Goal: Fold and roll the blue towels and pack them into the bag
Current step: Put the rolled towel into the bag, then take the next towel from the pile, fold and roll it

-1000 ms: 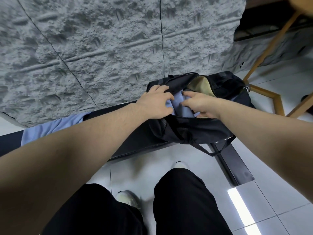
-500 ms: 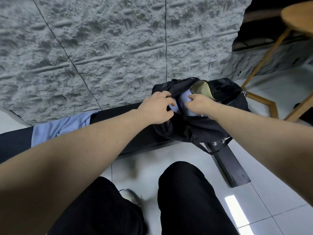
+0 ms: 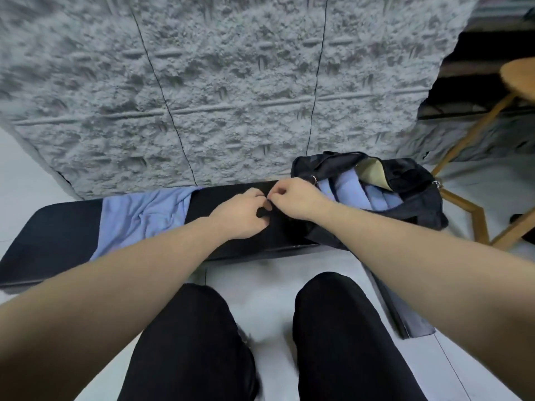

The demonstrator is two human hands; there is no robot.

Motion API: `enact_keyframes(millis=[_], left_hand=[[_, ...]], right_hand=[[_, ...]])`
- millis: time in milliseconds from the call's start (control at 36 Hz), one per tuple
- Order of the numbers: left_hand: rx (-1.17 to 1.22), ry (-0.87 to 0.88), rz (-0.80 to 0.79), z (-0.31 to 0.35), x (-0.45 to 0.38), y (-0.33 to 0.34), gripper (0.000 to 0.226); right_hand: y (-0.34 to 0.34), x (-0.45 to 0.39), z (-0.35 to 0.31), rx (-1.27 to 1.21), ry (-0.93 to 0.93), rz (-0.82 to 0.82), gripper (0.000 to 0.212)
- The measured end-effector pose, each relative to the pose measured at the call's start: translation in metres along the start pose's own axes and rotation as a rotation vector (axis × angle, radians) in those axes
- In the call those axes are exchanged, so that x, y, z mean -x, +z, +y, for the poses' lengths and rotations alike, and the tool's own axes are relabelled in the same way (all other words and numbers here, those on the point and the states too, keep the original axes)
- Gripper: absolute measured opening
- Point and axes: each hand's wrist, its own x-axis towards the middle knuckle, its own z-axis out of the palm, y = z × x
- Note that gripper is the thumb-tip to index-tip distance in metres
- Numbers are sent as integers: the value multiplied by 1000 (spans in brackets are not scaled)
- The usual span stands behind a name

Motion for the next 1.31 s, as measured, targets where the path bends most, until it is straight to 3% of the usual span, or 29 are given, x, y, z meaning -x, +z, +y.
enact_keyframes(millis=[194, 500, 583, 694, 806, 917, 1000, 1139, 1194, 1306], left_hand=[[41, -140, -4, -58, 35, 8, 33], [11, -371, -5, -156, 79, 52, 58], [13, -509, 63, -170, 83, 61, 70], [124, -683, 204, -191, 84, 66, 66], [124, -679, 246, -209, 82, 64, 54], [341, -709, 283, -208, 75, 56, 17], [683, -734, 436, -206, 68, 54, 4], [1134, -685, 544, -196, 62, 50, 15], [1193, -692, 575, -191, 59, 49, 14], [1188, -680, 640, -181, 54, 49, 14]], right_hand=[[52, -25, -41, -85, -18, -119, 19], [134, -62, -63, -175, 129, -361, 25], [149, -70, -64, -181, 154, -403, 24], [172, -81, -70, -212, 203, -452, 21], [190, -92, -77, -294, 247, -491, 23], [204, -99, -82, -376, 253, -472, 35], [209, -101, -83, -450, 284, -471, 40], [207, -99, -78, -592, 267, -504, 29], [206, -97, -75, -587, 226, -480, 21], [203, -95, -68, -540, 206, -396, 31]])
